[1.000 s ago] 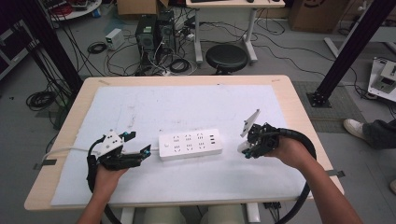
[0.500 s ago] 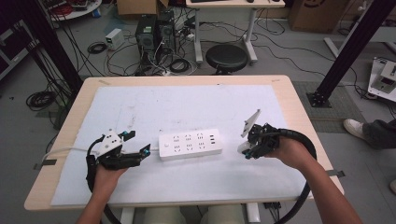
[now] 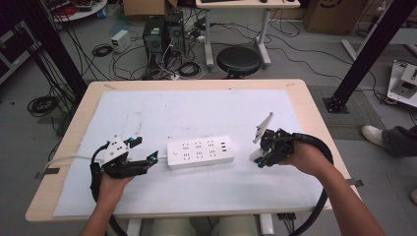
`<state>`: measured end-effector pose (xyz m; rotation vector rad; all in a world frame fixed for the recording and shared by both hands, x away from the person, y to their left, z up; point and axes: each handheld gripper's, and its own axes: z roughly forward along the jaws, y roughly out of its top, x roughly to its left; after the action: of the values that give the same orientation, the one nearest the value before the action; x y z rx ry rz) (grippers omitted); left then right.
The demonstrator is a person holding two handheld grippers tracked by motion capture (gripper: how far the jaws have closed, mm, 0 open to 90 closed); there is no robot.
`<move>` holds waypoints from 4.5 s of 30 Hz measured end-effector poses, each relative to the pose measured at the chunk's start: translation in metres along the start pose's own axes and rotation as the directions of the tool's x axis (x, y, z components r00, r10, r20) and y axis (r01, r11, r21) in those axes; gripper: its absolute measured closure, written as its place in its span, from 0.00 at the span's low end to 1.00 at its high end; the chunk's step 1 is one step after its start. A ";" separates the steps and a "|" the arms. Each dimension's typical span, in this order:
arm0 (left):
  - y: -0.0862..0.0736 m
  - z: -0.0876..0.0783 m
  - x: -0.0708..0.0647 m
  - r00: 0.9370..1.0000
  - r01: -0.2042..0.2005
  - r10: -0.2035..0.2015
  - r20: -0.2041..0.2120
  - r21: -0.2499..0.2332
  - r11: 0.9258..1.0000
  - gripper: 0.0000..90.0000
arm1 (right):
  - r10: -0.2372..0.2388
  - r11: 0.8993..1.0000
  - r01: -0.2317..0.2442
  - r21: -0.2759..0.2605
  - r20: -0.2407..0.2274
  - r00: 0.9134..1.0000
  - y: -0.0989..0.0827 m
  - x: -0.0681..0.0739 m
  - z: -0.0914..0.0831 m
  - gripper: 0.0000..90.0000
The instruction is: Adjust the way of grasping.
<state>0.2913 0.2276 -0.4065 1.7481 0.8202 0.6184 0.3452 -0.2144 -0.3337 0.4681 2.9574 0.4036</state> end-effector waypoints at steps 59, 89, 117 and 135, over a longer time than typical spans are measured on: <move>-0.003 -0.003 0.000 1.000 0.006 -0.006 0.005 -0.020 1.000 0.25 | -0.049 0.997 0.054 0.059 -0.085 0.995 0.027 0.007 0.000 0.70; 0.000 -0.007 0.003 1.000 0.000 0.000 -0.003 -0.025 1.000 0.25 | -0.084 0.993 0.088 0.075 -0.052 0.995 0.054 -0.005 -0.043 0.70; -0.003 -0.006 0.000 1.000 0.007 -0.007 0.000 -0.032 0.999 0.25 | 0.094 0.988 -0.094 0.124 -0.001 0.996 -0.043 -0.008 -0.019 0.70; -0.004 -0.004 -0.002 1.000 0.009 -0.009 0.007 -0.040 0.999 0.25 | -0.009 1.000 0.007 -0.019 -0.074 0.997 0.022 0.023 0.010 0.70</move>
<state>0.2860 0.2294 -0.4093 1.7088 0.8053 0.6188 0.3315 -0.1849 -0.3387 0.4484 3.0229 0.4569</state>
